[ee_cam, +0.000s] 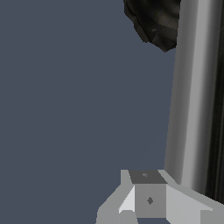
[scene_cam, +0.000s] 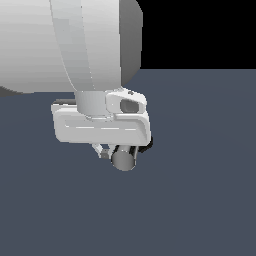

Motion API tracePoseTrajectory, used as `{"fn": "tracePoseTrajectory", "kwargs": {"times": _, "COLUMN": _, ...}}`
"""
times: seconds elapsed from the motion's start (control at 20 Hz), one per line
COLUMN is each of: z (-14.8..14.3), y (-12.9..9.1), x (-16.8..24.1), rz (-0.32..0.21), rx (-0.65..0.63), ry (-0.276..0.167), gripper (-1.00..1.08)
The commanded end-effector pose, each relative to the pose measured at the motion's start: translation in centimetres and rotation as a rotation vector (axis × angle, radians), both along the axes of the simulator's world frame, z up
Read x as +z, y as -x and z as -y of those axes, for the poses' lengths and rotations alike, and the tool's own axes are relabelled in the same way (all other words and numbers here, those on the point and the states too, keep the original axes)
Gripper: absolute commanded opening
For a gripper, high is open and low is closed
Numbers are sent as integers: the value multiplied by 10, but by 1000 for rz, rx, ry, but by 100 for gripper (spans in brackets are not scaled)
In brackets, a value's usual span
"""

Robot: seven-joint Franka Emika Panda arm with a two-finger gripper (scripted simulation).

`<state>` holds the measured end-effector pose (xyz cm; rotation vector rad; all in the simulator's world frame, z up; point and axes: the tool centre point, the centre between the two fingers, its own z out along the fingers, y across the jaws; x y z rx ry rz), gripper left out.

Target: Turn on the faucet by rotating a designated handle.

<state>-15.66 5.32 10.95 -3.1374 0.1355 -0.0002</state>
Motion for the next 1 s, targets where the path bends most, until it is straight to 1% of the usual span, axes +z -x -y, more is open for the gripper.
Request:
{"fn": "tracePoseTrajectory", "kwargs": {"times": 0.0, "z": 16, "y": 0, "x": 0, "rz": 0, "rx": -10, "ry": 0, "gripper": -100}}
{"fn": "tracePoseTrajectory", "kwargs": {"times": 0.95, "z": 107, "y": 3, "x": 0, "rz": 0, "rx": -10, "ry": 1, "gripper": -100}}
